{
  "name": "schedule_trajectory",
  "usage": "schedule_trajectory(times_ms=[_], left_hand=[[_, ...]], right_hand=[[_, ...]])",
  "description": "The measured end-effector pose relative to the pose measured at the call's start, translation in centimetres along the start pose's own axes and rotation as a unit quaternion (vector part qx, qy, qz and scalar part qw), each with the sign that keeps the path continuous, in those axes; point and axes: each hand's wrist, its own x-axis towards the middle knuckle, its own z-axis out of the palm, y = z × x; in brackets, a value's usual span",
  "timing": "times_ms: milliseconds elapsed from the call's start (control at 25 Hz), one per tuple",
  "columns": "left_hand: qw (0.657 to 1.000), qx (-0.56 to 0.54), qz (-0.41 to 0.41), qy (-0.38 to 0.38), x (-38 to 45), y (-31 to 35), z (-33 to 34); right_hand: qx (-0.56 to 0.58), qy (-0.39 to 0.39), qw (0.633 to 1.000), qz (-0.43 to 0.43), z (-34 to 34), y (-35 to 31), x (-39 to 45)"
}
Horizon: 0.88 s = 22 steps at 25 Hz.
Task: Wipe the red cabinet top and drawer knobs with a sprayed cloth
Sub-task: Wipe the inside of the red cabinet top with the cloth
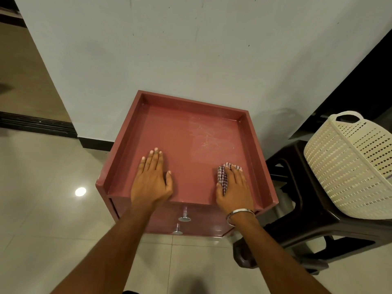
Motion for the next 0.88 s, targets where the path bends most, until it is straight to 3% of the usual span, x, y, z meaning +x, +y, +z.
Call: schedule_trajectory(times_ms=[120,240,360,480,680,880], left_hand=[[1.0,0.001,-0.002,-0.002,-0.1,0.1,0.0],[1.0,-0.006,-0.007,0.005,0.1,0.2,-0.1],[1.0,0.002,-0.008,-0.004,0.2,0.1,-0.1],[1.0,0.01,-0.009,-0.009,0.2,0.0,-0.2],[1.0,0.019,-0.005,-0.005,0.1,0.2,-0.1],[1.0,0.012,-0.006,0.0,0.1,0.4,-0.1]], right_hand=[[-0.011,-0.008,1.0,0.019,0.2,-2.9,-0.1],[-0.007,-0.008,0.999,-0.038,0.9,-4.9,-0.3],[-0.021,0.006,0.998,-0.056,0.8,-2.3,-0.1],[-0.018,0.033,0.999,-0.014,0.1,0.9,0.2],[-0.016,0.02,1.0,0.015,0.2,0.1,0.3],[0.001,-0.003,0.999,-0.054,1.5,-3.9,0.2]])
